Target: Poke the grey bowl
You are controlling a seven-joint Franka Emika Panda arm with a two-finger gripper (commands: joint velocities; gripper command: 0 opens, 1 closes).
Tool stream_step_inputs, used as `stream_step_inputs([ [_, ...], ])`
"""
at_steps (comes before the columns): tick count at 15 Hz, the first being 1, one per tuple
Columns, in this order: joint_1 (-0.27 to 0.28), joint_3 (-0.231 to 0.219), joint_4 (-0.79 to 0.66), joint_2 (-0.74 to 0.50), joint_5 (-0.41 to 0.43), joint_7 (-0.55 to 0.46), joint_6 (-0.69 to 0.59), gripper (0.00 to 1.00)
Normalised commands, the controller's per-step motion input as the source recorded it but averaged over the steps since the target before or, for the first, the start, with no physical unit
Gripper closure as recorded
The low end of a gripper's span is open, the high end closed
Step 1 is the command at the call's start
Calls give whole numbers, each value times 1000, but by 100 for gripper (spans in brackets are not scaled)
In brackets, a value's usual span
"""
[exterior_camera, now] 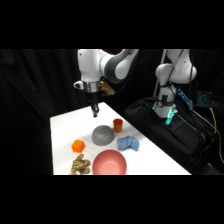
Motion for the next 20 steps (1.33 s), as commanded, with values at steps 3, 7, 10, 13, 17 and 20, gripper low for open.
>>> stream_step_inputs([
  [3,-43,3,-133,-28,-37,-16,174,100],
  [7,-73,33,-150,85,71,-157,383,100],
  [10,-72,27,-100,137,47,-180,480,100],
  [13,-51,30,-22,148,63,-135,325,100],
  [17,-54,46,-4,115,97,-144,246,100],
  [20,-59,56,-3,71,110,-157,205,100],
])
